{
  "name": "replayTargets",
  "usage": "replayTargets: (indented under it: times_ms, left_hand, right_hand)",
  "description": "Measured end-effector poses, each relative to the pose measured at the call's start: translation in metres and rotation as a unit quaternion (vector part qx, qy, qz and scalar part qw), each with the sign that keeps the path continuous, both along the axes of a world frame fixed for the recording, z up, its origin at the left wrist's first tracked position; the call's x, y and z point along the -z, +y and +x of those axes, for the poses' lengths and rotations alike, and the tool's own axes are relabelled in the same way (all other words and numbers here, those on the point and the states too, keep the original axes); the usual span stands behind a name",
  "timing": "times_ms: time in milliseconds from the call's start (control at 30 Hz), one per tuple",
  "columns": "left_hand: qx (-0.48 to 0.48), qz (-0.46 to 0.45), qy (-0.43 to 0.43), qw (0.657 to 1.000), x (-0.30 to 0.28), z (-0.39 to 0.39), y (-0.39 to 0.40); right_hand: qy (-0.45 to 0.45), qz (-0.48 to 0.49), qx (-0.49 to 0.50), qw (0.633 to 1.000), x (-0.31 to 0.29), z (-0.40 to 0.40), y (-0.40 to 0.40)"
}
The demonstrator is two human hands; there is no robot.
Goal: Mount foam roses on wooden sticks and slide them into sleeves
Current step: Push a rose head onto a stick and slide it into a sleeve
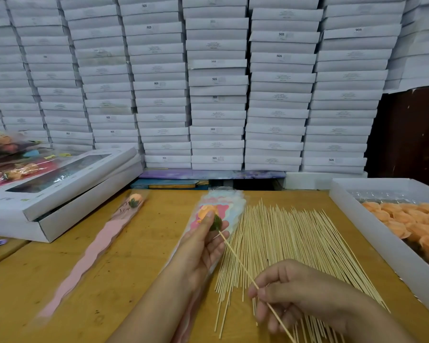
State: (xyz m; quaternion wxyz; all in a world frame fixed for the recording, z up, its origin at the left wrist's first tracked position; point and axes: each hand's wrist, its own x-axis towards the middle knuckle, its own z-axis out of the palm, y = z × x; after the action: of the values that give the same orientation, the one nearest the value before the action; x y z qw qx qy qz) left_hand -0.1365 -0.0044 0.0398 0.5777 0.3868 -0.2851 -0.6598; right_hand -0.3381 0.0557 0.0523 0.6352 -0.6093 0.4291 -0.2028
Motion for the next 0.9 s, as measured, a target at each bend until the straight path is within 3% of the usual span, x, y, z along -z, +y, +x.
replayTargets:
  times_ms: [100, 233, 367, 500, 600, 667, 800, 900]
  left_hand:
    - [0.013, -0.008, -0.075, 0.997, -0.005, -0.001, 0.004]
    - [0.003, -0.026, -0.233, 0.972, -0.020, 0.013, 0.001]
    - [-0.039, -0.062, -0.485, 0.872, -0.026, 0.046, -0.015]
    - [-0.022, -0.011, -0.669, 0.743, -0.011, 0.079, -0.036]
    - [0.040, 0.044, -0.750, 0.659, -0.002, 0.093, -0.041]
    - [0.052, 0.061, -0.753, 0.653, 0.000, 0.098, -0.044]
    - [0.054, 0.066, -0.711, 0.698, 0.000, 0.100, -0.049]
    - [0.058, 0.069, -0.734, 0.673, -0.002, 0.100, -0.049]
  right_hand:
    - [-0.037, 0.025, -0.006, 0.999, 0.002, -0.005, -0.003]
    - [-0.112, 0.039, 0.082, 0.989, 0.005, -0.014, -0.011]
    - [-0.152, 0.020, 0.176, 0.972, 0.008, -0.022, -0.020]
    - [-0.178, 0.015, 0.217, 0.960, 0.013, -0.024, -0.025]
    - [-0.186, 0.011, 0.228, 0.956, 0.015, -0.026, -0.028]
    - [-0.189, 0.009, 0.228, 0.955, 0.016, -0.027, -0.030]
    - [-0.191, 0.006, 0.226, 0.955, 0.018, -0.028, -0.031]
    - [-0.192, 0.005, 0.225, 0.955, 0.019, -0.029, -0.032]
